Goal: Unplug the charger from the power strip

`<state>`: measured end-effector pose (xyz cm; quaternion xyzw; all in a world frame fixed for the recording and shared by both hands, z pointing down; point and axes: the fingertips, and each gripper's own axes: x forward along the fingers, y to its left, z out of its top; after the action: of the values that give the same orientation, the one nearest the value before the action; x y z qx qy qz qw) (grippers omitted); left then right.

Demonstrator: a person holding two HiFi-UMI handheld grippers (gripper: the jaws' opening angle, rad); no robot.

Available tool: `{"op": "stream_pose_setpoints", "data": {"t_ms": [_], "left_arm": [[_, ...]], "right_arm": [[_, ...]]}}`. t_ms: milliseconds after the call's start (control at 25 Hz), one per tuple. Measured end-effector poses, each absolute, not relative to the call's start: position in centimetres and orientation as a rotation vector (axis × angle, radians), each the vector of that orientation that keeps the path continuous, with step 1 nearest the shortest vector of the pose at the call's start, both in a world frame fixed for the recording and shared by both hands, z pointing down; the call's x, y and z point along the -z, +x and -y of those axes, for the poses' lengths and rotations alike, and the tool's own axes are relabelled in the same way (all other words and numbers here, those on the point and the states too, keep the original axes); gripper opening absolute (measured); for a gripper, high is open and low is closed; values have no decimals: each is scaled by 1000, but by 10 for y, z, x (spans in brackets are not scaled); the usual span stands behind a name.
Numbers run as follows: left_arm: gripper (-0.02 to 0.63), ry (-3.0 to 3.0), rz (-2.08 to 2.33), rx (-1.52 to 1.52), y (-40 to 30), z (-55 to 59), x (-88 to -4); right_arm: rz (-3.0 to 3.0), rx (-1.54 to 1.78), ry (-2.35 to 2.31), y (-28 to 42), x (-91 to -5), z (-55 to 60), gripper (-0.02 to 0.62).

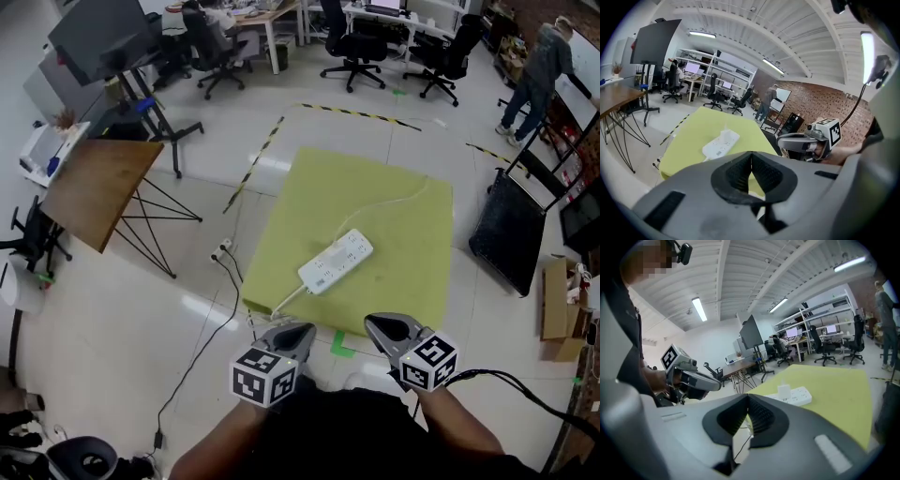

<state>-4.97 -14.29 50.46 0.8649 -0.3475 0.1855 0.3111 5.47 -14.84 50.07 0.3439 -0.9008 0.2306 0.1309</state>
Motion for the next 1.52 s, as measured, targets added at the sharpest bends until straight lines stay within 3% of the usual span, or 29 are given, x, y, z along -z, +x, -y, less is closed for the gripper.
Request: {"op": "stream_pose_setpoints", "data": {"t_ms": [280, 680, 1000, 1440, 1520], "left_arm": [[8, 2357, 788, -514, -79, 189, -516], [8, 2370, 702, -518, -85, 205, -527], [8, 2296, 797, -482, -90, 217, -534], [8, 2222, 933, -475, -97, 227, -536], [6, 2213, 948, -475, -99, 227, -536]], "right_arm": [[2502, -622, 1157, 30, -521, 192, 25], [2314, -442, 1211, 25, -578, 266, 212], [2284, -536, 1167, 24, -618, 315, 307], [2254, -559, 1088, 17, -654, 342, 322], [2256, -532, 1076, 15, -655, 345, 279]]}}
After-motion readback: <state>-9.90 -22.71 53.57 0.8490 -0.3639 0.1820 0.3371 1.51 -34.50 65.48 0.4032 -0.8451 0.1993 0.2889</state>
